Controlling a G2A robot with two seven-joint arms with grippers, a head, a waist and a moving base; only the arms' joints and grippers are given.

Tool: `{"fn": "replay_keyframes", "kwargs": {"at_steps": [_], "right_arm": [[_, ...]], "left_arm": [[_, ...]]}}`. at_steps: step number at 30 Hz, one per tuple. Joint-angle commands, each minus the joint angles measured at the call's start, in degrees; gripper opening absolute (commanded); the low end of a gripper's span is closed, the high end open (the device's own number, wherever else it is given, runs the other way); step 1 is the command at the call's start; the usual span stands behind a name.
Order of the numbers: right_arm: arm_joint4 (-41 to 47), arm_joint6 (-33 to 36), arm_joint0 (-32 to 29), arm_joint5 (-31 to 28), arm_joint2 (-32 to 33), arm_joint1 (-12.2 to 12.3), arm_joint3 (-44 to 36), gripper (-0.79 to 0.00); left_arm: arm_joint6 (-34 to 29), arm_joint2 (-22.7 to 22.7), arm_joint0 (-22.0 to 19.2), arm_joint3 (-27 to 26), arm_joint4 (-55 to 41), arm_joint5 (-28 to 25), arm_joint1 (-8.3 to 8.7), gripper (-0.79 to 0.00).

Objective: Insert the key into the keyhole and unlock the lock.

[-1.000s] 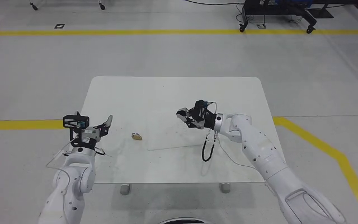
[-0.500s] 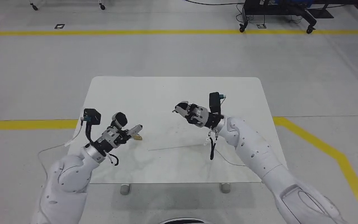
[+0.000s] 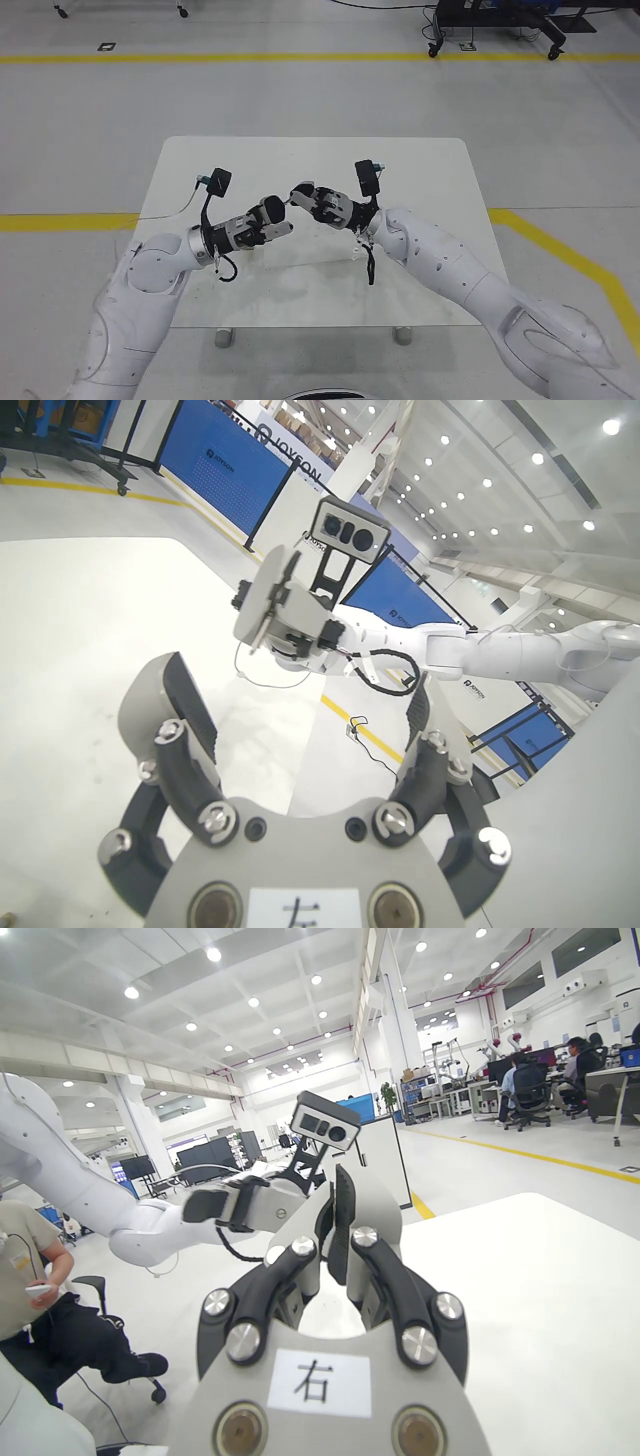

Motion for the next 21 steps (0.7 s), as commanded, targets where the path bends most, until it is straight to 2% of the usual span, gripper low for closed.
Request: {"fn": "replay_keyframes", "kwargs": {"at_steps": [1,4,7,10,12,17,21], "right_arm": [[1.2,-2.4,1.4,0.0,-2.8,0.2,1.2,-0.785],[2.1,-5.6,2.9,0.0,-6.4,0.5,2.0,-0.785],[3.5,-7.5,4.3,0.0,-10.0,0.7,3.0,-0.785],[5.4,-8.5,5.7,0.0,-13.2,0.8,3.8,-0.785],[6.2,-9.5,6.5,0.0,-15.0,0.8,4.0,-0.785],[6.5,-10.1,6.8,0.0,-15.8,1.1,3.9,-0.785],[7.1,-9.6,6.7,0.0,-15.8,1.2,3.8,-0.785]], "left_arm": [[1.8,1.3,-1.2,2.2,-0.7,-0.4,-0.26,-0.191],[3.2,2.1,-2.3,4.4,-1.9,-2.1,-0.39,-0.194],[3.5,2.7,-3.1,6.5,-4.2,-3.8,-0.45,-0.268],[3.5,3.4,-4.0,7.9,-5.0,-4.4,-0.47,-0.385],[3.8,3.7,-4.4,8.5,-4.7,-4.6,-0.47,-0.406],[5.4,4.5,-4.7,8.8,-2.8,-5.1,-0.52,-0.446],[6.3,5.1,-4.9,8.6,-2.0,-5.1,-0.51,-0.52]]}}
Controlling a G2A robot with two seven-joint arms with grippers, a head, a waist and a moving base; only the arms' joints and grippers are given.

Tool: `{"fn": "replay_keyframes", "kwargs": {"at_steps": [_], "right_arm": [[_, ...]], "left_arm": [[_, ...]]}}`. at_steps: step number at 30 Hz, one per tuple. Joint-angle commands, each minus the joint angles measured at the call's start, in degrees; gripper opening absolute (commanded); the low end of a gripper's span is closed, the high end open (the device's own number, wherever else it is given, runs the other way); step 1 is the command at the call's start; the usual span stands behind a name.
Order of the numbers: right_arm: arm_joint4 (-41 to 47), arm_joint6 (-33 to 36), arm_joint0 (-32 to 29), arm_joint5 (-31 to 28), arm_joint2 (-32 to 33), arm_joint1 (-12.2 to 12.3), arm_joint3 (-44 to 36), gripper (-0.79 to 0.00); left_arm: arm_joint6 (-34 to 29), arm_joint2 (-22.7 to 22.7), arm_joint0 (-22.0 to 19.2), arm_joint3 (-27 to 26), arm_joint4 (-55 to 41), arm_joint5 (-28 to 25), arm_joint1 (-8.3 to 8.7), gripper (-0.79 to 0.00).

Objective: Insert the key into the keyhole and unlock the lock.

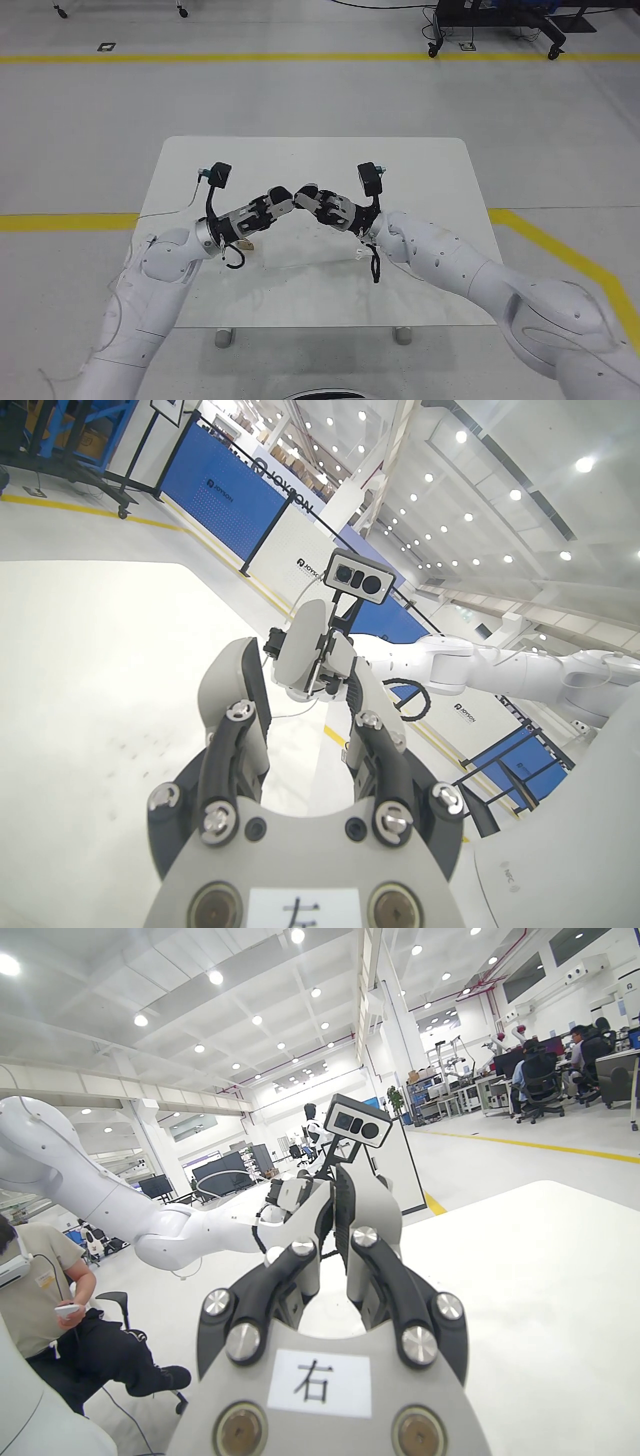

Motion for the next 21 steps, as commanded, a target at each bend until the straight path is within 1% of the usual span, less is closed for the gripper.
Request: {"fn": "replay_keyframes", "kwargs": {"at_steps": [1,3,4,5,6,7,21], "right_arm": [[0.4,0.3,0.0,0.0,0.0,0.1,0.0,-0.785],[0.7,0.6,0.0,0.0,0.0,0.1,0.0,-0.785],[0.8,0.7,0.0,0.0,0.0,0.1,0.0,-0.785],[1.1,0.9,0.1,0.0,0.0,0.2,0.1,-0.785],[1.4,1.0,0.1,0.0,0.0,0.2,0.1,-0.785],[1.5,1.1,0.1,0.0,0.0,0.2,0.1,-0.785],[3.7,3.7,0.5,0.0,0.0,0.4,-0.5,-0.785]], "left_arm": [[0.4,0.2,-0.1,-0.1,0.4,-0.2,0.03,-0.536],[0.7,0.3,-0.1,-0.2,0.6,-0.3,0.07,-0.582],[0.8,0.3,-0.1,-0.2,0.6,-0.4,0.09,-0.628],[1.0,0.3,-0.1,-0.3,0.9,-0.4,0.13,-0.711],[1.1,0.3,-0.1,-0.3,1.0,-0.4,0.16,-0.776],[1.2,0.3,-0.1,-0.4,1.2,-0.5,0.19,-0.785],[1.9,0.7,-0.1,-0.3,1.6,-0.3,0.64,-0.785]]}}
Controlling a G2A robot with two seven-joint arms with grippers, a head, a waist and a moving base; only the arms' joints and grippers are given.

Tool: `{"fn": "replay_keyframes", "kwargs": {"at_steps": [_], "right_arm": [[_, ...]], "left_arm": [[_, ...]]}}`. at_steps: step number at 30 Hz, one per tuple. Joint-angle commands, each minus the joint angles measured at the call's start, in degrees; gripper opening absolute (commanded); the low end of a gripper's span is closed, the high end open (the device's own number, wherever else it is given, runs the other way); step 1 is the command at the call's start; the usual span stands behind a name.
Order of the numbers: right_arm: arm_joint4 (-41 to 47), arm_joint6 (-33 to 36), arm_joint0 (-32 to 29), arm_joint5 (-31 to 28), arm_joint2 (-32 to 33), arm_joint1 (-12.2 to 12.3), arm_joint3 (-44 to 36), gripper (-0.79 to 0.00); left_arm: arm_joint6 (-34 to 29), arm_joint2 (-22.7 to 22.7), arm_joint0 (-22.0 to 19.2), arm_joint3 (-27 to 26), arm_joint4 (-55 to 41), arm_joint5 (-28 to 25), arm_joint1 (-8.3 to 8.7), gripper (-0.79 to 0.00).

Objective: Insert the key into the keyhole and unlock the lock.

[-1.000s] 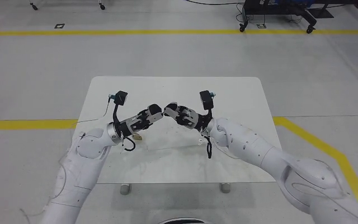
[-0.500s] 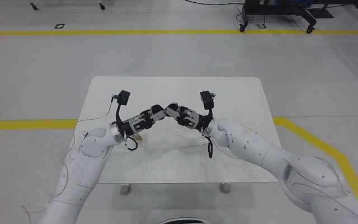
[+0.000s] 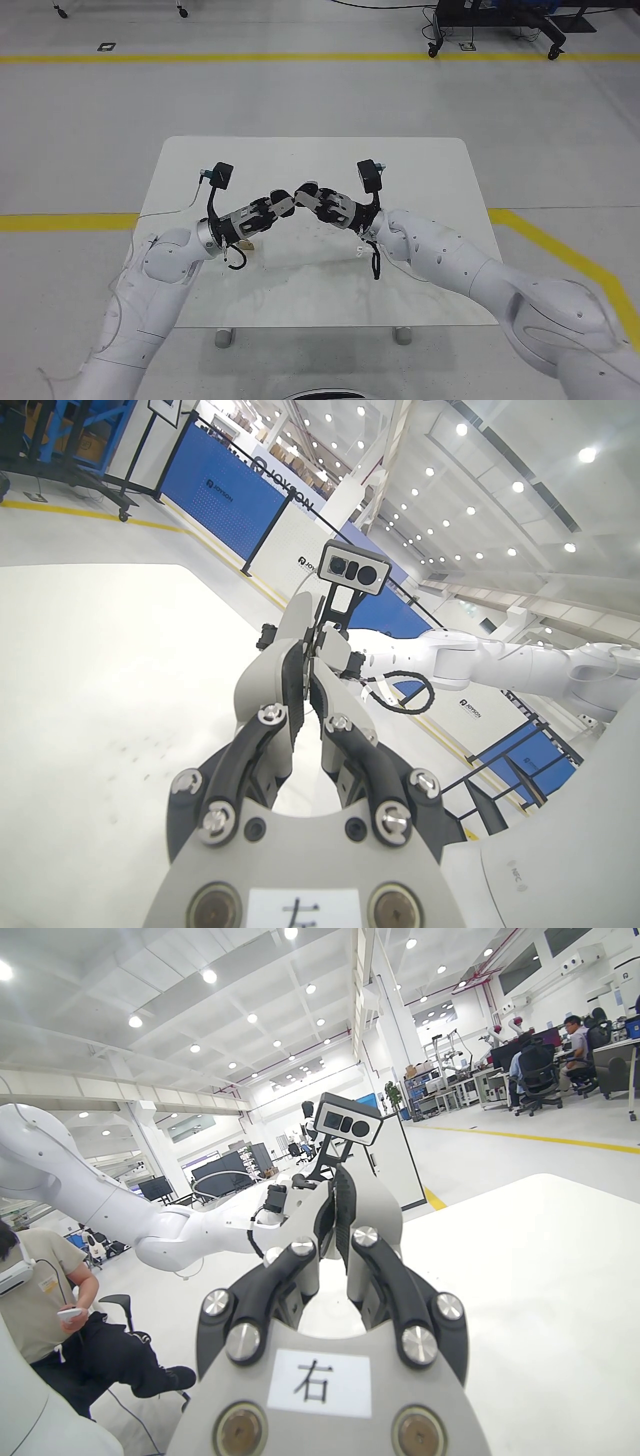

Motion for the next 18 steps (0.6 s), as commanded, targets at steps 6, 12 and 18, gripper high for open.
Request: {"fn": "replay_keyframes", "kwargs": {"at_steps": [6,12,18], "right_arm": [[-0.1,0.0,-0.1,0.0,0.0,0.3,-0.3,-0.785],[0.2,1.3,-0.4,0.0,0.0,0.6,-0.8,-0.785],[1.3,2.7,-0.4,0.0,0.0,0.8,-1.2,-0.785]], "left_arm": [[2.0,-0.6,0.1,-0.6,2.1,0.6,0.24,-0.785],[3.2,-0.8,0.4,-1.2,3.1,0.8,0.4,-0.785],[3.9,-0.6,0.3,-1.3,3.9,1.2,0.5,-0.785]]}}
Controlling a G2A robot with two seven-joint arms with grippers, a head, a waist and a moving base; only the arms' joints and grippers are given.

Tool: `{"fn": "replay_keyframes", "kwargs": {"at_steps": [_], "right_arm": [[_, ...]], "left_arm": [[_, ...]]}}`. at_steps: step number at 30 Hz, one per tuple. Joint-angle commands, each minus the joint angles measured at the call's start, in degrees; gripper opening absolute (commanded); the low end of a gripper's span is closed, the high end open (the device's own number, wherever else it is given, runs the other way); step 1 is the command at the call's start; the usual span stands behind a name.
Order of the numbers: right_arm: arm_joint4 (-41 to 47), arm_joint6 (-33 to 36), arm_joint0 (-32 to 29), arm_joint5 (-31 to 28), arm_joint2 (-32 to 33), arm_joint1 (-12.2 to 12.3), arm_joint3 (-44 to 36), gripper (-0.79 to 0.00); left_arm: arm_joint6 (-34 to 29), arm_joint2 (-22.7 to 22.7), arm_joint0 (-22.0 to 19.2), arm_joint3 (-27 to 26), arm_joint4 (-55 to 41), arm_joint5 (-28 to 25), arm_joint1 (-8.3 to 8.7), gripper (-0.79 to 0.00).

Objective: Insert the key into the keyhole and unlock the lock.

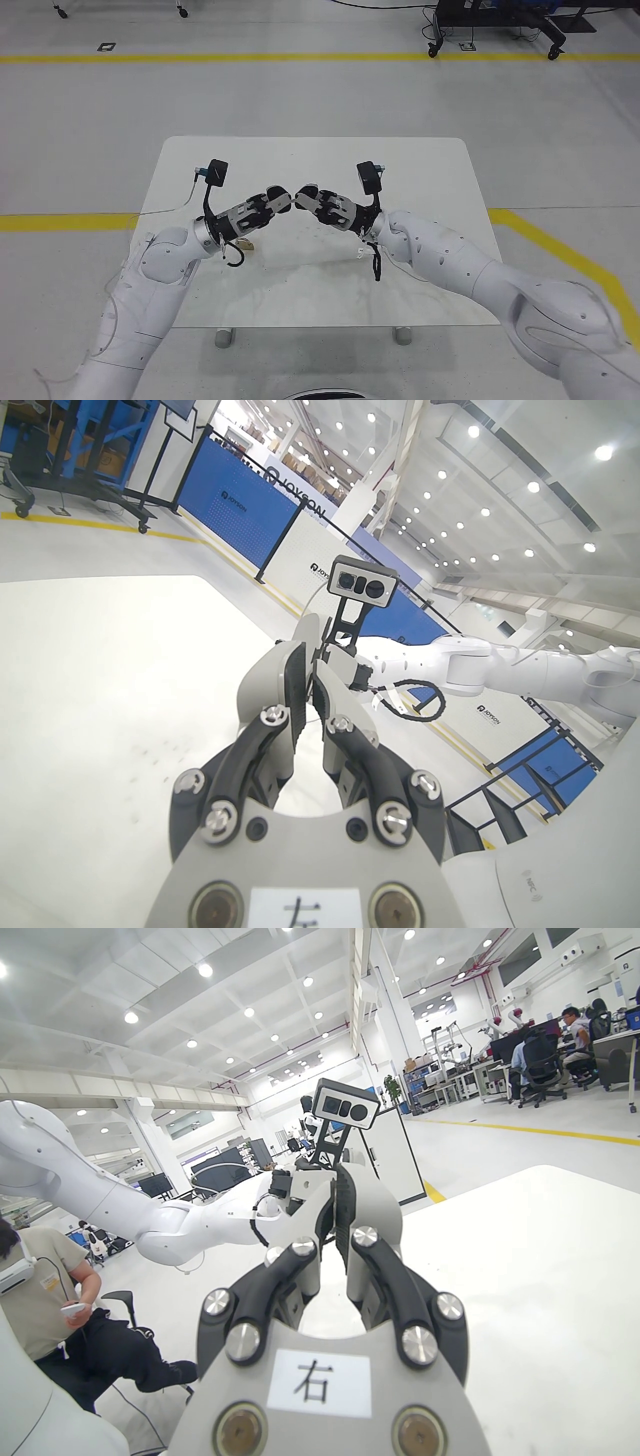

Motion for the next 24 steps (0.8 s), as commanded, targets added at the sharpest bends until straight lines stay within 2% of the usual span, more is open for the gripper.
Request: {"fn": "replay_keyframes", "kwargs": {"at_steps": [1,3,4,5,6,8,9,11,15,24], "right_arm": [[0.4,0.3,0.0,0.0,0.0,0.1,-0.1,-0.785],[1.0,0.2,0.1,0.0,0.0,0.2,-0.3,-0.785],[1.0,0.2,0.1,0.0,0.0,0.2,-0.3,-0.785],[1.1,0.1,0.1,0.0,0.0,0.3,-0.4,-0.785],[1.1,-0.1,0.2,0.0,0.0,0.3,-0.4,-0.785],[1.1,-0.1,0.2,0.0,0.0,0.4,-0.5,-0.785],[1.1,-0.1,0.2,0.0,0.0,0.5,-0.6,-0.785],[1.2,-0.1,0.2,0.0,0.0,0.5,-0.7,-0.785],[1.4,0.2,0.3,0.0,0.0,0.6,-0.8,-0.785],[2.6,1.7,0.5,0.0,0.0,0.4,-0.8,-0.785]], "left_arm": [[0.1,0.2,-0.1,0.0,0.2,0.1,0.02,-0.785],[-0.4,0.4,-0.3,-0.1,0.2,0.2,0.09,-0.785],[-0.5,0.4,-0.4,-0.2,0.2,0.2,0.11,-0.526],[-0.5,0.4,-0.4,-0.3,0.2,0.2,0.15,-0.446],[-0.5,0.4,-0.4,-0.3,0.2,0.2,0.19,-0.434],[-0.6,0.4,-0.3,-0.3,0.1,0.1,0.25,-0.459],[-0.7,0.4,-0.4,-0.2,0.0,0.0,0.29,-0.496],[-0.8,0.5,-0.4,0.0,-0.2,-0.3,0.35,-0.625],[-1.1,0.8,-0.5,0.2,-0.3,-0.5,0.44,-0.785],[-1.5,1.5,-0.9,0.5,-1.0,-0.9,0.61,-0.785]]}}
